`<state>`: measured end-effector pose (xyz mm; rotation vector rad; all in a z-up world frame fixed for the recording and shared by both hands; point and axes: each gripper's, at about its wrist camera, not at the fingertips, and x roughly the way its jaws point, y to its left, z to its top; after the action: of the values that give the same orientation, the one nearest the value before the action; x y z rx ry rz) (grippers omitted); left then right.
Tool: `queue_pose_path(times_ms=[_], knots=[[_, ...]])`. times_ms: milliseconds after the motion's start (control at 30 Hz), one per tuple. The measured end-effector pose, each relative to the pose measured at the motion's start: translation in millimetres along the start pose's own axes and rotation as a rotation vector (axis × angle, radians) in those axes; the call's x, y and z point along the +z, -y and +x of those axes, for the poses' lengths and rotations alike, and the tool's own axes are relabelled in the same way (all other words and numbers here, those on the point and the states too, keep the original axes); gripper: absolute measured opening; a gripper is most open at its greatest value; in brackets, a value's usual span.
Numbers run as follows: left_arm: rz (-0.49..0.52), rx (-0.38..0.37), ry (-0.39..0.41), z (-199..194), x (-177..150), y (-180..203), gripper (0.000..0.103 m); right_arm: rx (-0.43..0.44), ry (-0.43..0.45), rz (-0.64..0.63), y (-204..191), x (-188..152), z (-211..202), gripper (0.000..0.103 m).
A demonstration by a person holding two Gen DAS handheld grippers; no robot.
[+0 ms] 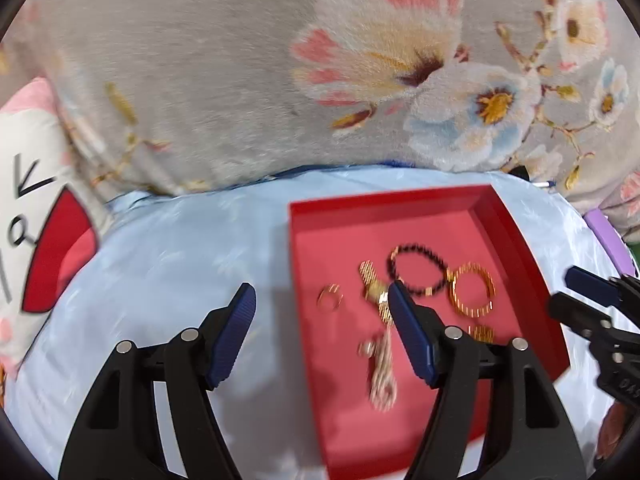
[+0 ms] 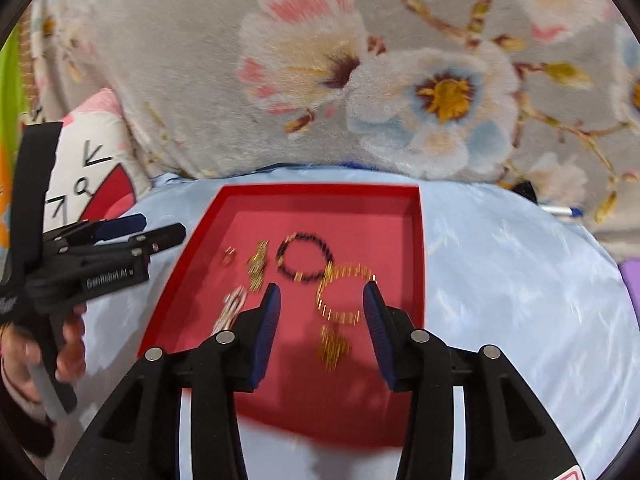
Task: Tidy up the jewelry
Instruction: 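Carry ring and bead bracelet into the red box and release them, then grasp the diamond ring with the left gripper while the right grasps a gold hoop earring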
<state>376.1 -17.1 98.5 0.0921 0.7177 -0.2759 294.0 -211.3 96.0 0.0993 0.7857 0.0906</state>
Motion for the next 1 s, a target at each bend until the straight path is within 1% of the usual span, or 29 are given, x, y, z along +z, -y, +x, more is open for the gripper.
queue_pose_path(times_ms=[33,67,133,267,333,367,400,467,567,633,767,833,900,1000], knots=[[0.007,0.014,0.009,-10.9,-10.0,-1.1,0.069,0.004,-0.002,-0.001,-0.7,-8.5,-8.3,0.043],[0.01,0.027,0.013,-20.0,-19.7,-2.5,0.072,0.008,-0.004,-0.004,-2.0,-21.2,-19.2,0.044],[0.012,0.042,0.011,-36.3,-40.3,-5.0,0.073,0.003,-0.007,-0.015,-6.7,-39.1,-32.3,0.044],[0.007,0.03,-0.014,-66.2,-82.7,-10.3,0.073,-0.062,0.008,-0.058,-14.8,-84.6,-68.1,0.044],[0.003,0.029,-0.028,-78.8,-103.5,-12.4,0.073,-0.077,0.012,-0.06,-15.7,-104.5,-82.0,0.048],[0.0,0.022,-0.04,-84.8,-114.8,-12.5,0.074,-0.084,0.011,-0.061,-16.0,-118.0,-90.6,0.048],[-0.002,0.009,-0.052,-90.2,-125.6,-12.2,0.077,-0.09,0.007,-0.061,-16.2,-128.5,-96.2,0.048],[-0.014,-0.02,-0.074,-102.7,-152.3,-12.4,0.081,-0.094,-0.011,-0.055,-16.3,-150.8,-105.9,0.048],[-0.018,-0.01,-0.085,-117.7,-185.6,-8.2,0.081,-0.096,-0.042,-0.041,-17.6,-184.0,-116.9,0.048],[-0.029,-0.016,-0.093,-127.7,-204.9,-5.3,0.081,-0.076,-0.056,-0.029,-19.4,-204.9,-123.4,0.048],[-0.062,-0.029,-0.1,-144.4,-236.7,-1.3,0.081,-0.054,-0.079,-0.038,-28.5,-231.5,-128.6,0.048],[-0.078,-0.048,-0.101,-149.5,-246.1,0.7,0.081,-0.041,-0.083,-0.043,-33.2,-239.1,-128.5,0.048],[-0.089,-0.08,-0.111,-153.1,-253.7,4.6,0.081,-0.049,-0.088,-0.054,-38.5,-244.0,-124.9,0.048],[-0.076,-0.08,-0.118,-156.9,-264.0,12.9,0.081,-0.033,-0.094,-0.051,-42.7,-250.0,-121.2,0.048]])
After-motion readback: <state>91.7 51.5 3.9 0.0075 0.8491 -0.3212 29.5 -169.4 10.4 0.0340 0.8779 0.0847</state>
